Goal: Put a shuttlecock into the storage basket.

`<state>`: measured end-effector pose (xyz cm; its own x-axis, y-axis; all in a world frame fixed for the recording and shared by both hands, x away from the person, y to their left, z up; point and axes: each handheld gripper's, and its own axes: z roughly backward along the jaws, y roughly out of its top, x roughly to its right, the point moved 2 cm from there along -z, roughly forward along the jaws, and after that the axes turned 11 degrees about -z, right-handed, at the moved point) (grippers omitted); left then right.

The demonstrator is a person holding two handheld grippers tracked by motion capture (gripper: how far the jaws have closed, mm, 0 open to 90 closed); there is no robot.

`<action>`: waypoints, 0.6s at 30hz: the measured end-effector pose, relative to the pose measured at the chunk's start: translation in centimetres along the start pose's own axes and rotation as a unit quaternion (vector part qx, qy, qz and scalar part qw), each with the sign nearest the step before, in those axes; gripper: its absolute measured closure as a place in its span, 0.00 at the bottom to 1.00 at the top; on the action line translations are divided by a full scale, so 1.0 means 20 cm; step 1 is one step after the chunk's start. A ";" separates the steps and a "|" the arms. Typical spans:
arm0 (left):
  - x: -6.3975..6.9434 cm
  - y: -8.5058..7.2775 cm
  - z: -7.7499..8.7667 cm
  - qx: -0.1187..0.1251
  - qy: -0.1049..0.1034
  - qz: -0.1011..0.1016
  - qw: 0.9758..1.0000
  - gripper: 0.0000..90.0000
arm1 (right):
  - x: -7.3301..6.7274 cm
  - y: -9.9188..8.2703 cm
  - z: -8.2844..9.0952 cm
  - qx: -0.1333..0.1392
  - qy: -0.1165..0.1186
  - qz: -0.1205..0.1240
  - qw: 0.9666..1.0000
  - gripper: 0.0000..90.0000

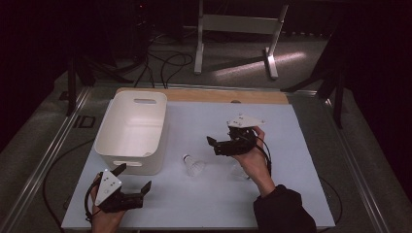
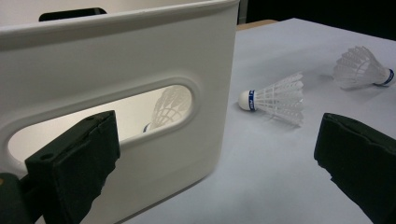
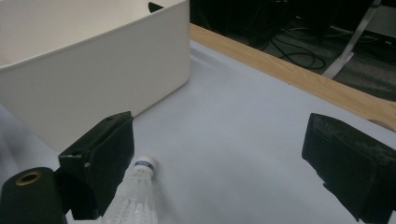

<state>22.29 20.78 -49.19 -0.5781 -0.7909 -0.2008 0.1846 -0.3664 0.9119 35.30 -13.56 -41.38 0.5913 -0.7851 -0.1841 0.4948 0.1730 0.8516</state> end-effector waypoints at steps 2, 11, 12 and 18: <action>0.00 0.00 0.00 -0.001 0.000 0.000 1.000 0.01 | 0.01 -0.01 0.00 -0.001 -0.002 -0.003 1.000 0.10; 0.00 0.00 0.00 -0.001 -0.001 0.001 1.000 0.01 | 0.08 -0.06 0.03 -0.006 -0.012 -0.016 1.000 0.10; 0.00 0.00 0.00 -0.001 -0.002 0.000 1.000 0.01 | 0.08 -0.07 0.03 -0.007 -0.014 -0.017 1.000 0.10; 0.00 0.00 0.00 -0.001 -0.001 0.000 1.000 0.01 | 0.12 -0.09 0.05 -0.010 -0.023 -0.023 0.999 0.10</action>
<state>22.25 20.72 -49.20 -0.5799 -0.7896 -0.2005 0.1861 -0.3680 0.9110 35.10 -16.40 -42.89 0.5377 -0.8192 -0.1993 0.5340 0.1479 0.8325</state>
